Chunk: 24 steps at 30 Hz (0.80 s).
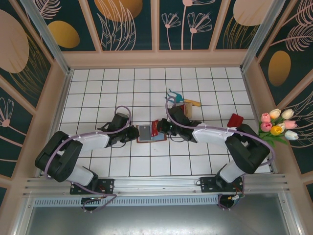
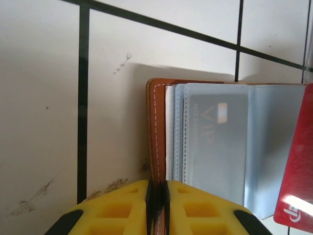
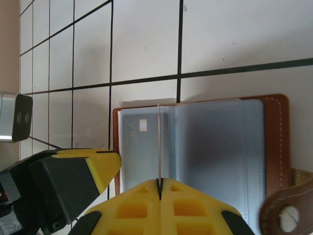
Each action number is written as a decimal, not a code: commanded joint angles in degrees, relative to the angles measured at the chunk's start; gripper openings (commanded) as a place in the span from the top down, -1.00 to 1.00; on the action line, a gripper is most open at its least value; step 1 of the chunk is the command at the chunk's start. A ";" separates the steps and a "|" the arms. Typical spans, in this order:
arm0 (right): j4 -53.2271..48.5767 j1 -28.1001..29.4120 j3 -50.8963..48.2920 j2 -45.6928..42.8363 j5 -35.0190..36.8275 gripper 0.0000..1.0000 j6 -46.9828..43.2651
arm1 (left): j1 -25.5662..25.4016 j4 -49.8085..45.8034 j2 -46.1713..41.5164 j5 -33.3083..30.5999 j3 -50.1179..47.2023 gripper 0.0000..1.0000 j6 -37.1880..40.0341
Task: Put the credit cards into the card holder
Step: Insert the credit card into the card slot.
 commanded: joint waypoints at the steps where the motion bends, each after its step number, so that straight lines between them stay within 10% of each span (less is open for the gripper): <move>1: 7.38 -0.58 -1.37 1.16 -2.06 1.00 1.54 | -0.13 0.68 0.82 0.06 -0.61 0.65 0.21; 24: 6.79 -0.27 -2.44 4.78 0.17 1.00 -1.52 | -0.13 0.55 1.72 -0.19 -0.44 0.70 0.43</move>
